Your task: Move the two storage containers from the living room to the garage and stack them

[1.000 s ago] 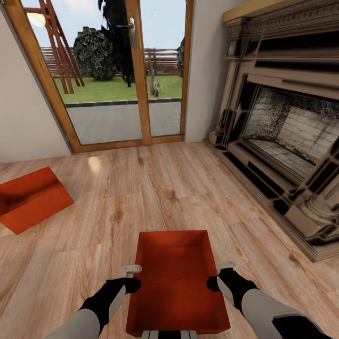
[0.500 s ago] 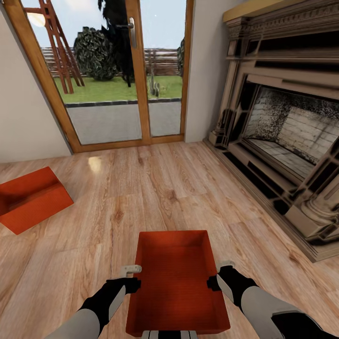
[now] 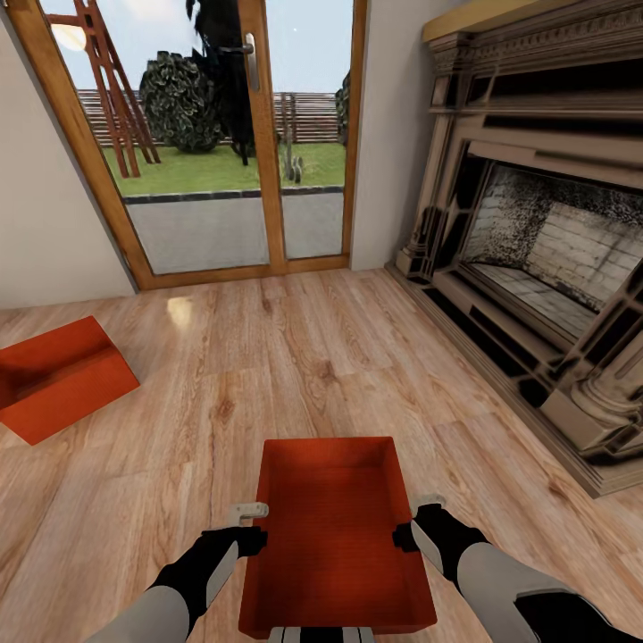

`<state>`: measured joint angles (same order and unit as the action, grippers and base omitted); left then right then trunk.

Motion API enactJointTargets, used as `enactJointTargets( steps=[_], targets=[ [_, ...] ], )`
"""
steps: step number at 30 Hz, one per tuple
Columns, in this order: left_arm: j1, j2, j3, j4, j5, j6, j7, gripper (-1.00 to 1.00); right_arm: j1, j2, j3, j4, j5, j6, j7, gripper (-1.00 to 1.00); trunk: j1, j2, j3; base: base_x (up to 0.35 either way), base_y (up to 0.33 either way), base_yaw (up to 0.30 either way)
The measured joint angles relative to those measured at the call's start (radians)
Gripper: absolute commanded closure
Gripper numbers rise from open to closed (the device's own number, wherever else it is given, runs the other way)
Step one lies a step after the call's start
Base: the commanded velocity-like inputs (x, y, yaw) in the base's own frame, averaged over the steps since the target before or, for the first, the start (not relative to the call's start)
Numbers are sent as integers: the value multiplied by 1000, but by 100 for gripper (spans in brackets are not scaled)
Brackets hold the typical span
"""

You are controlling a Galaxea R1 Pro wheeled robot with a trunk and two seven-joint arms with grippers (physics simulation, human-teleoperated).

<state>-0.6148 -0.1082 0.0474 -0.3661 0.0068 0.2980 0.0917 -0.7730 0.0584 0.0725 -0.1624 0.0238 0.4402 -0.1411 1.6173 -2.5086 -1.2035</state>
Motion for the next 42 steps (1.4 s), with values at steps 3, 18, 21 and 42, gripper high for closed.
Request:
enactJointTargets(
  steps=[3, 18, 21, 42],
  targets=[
    [0, 0, 0, 0, 0, 0, 0, -100, 0, 0, 0, 0, 0, 0, 0, -100, 0, 0, 0, 0, 0, 0],
    [0, 0, 0, 0, 0, 0, 0, -100, 0, 0, 0, 0, 0, -1, 0, -100, 2, -1, -15, 0, 0, 0],
    [0, 0, 0, 0, 0, 0, 0, -100, 0, 0, 0, 0, 0, -1, 0, -100, 2, -1, -15, 0, 0, 0],
    [1, -1, 0, 0, 13, -1, -5, 100, 0, 1, -9, 0, -22, -3, 4, 100, 2, -1, -15, 0, 0, 0]
  ],
)
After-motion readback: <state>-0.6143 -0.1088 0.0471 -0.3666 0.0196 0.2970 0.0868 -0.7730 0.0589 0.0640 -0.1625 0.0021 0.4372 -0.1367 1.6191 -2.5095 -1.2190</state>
